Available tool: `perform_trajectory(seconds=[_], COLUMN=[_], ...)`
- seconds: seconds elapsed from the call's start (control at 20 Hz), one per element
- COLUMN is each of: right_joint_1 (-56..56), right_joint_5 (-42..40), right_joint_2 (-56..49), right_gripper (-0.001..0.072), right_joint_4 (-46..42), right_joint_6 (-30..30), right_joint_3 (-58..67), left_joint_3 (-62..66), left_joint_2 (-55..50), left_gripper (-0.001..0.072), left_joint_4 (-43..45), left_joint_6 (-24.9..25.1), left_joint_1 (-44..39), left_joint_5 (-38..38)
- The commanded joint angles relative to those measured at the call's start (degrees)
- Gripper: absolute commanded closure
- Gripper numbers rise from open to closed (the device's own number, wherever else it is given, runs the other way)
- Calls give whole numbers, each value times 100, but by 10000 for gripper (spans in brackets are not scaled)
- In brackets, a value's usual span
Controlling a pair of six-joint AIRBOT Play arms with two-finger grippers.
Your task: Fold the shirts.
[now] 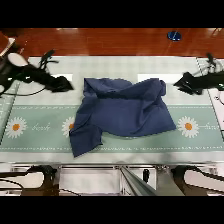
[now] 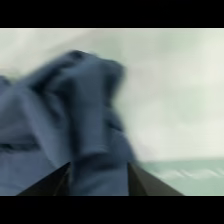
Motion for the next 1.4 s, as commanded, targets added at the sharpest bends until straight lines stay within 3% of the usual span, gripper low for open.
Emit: perform_trajectory(seconds=[0.0, 0.1, 0.25, 0.35, 0.5, 0.7, 0.75, 0.85, 1.1, 1.35], right_joint_1=[-1147, -1681, -1937, -1875, -1812, -1812, -1812, -1812, -1508, -732], right_joint_5=[863, 713, 348, 363, 516, 601, 603, 627, 809, 74], right_joint_2=[575, 1110, 1587, 1596, 1596, 1593, 1593, 1593, 1231, 588], right_gripper=[304, 306, 307, 307, 307, 307, 307, 307, 307, 307], right_joint_4=[-916, -769, -208, 227, 227, 44, -57, -363, -490, 168], right_joint_6=[-179, -227, -479, -610, -697, -658, -597, -435, -367, -321], right_joint_3=[-651, -1639, -2675, -2990, -3150, -3147, -3147, -3150, -3195, -3174], left_joint_3=[-1362, -2649, -3866, -4385, -4774, -4771, -4769, -4769, -4769, -4769], left_joint_2=[743, 1233, 1504, 1499, 1478, 1399, 1394, 1390, 1392, 1392], left_gripper=[200, 200, 200, 201, 200, 205, 259, 684, 691, 691], left_joint_4=[492, 315, -492, -1062, -1823, -2133, -2133, -2135, -2135, -2138], left_joint_6=[-94, 22, 916, 1123, 1547, 1650, 1652, 1668, 1674, 1674], left_joint_1=[879, 1244, 1530, 1510, 1228, 420, 240, 83, 81, 81], left_joint_5=[-374, -140, -107, 295, 839, 1276, 1351, 1408, 1412, 1414])
